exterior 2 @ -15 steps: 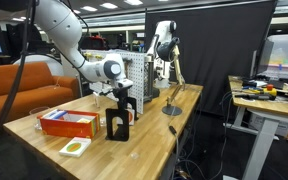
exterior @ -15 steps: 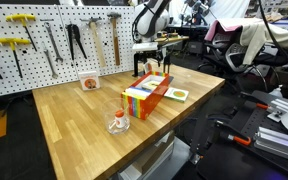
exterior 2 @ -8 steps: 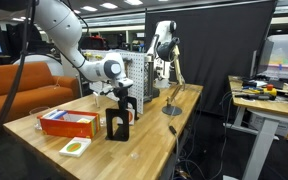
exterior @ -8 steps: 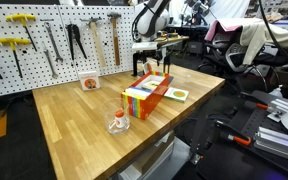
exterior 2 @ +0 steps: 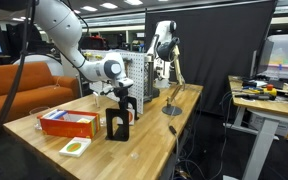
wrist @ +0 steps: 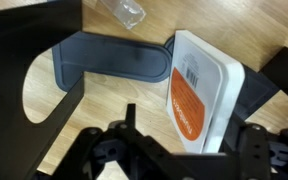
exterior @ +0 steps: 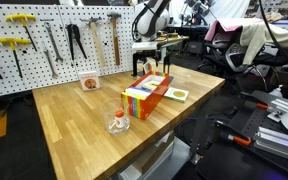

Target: Remove the book that's slightly open and put it on the black thing nearest to the box

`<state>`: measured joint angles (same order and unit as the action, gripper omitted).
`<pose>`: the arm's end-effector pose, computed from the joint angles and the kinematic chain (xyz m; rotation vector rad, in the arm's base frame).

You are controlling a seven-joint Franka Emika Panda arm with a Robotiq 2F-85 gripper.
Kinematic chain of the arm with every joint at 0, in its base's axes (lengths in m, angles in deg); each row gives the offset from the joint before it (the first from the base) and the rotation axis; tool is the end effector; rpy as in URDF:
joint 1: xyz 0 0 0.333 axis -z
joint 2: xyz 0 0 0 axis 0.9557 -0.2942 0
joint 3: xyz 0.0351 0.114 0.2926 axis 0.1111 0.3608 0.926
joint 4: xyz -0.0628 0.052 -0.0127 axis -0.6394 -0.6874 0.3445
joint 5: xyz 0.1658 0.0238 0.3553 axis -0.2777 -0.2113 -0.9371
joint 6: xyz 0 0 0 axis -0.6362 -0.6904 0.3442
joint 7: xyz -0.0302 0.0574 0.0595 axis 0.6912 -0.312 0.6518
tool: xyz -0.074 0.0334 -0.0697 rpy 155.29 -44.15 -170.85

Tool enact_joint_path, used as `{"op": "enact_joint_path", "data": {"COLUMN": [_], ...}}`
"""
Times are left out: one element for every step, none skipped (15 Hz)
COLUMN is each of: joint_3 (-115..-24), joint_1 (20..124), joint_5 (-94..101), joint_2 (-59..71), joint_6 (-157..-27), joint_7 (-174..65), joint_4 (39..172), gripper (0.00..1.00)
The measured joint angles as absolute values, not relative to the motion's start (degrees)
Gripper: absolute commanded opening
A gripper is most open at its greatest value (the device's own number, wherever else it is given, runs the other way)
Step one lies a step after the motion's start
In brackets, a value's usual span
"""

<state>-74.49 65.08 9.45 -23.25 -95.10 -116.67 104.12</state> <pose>0.6975 0.0028 0.1727 2.5952 -1.4334 0.1998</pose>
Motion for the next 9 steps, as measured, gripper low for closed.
{"op": "enact_joint_path", "data": {"joint_3": [-74.5,-74.5,-74.5,-74.5,-74.5,-74.5,-74.5,-74.5,-74.5], "joint_1": [65.1,65.1,65.1,65.1,65.1,65.1,65.1,65.1,65.1], "joint_5": [9.5,9.5,9.5,9.5,9.5,9.5,9.5,9.5,9.5], "joint_2": [-23.3,-23.3,-23.3,-23.3,-23.3,-23.3,-23.3,-23.3,-23.3], "joint_6": [-95.1,-95.2,-95.2,-95.2,-95.2,-95.2,-95.2,-95.2,-95.2], "joint_7": [-116.7,-116.7,-116.7,-116.7,-116.7,-116.7,-116.7,-116.7,-116.7], "joint_4": [104.1,104.1,104.1,104.1,104.1,104.1,104.1,104.1,104.1], "gripper": [0.46,0.38,0.32,0.24,0.18,0.1,0.05,0.0,0.0]}}
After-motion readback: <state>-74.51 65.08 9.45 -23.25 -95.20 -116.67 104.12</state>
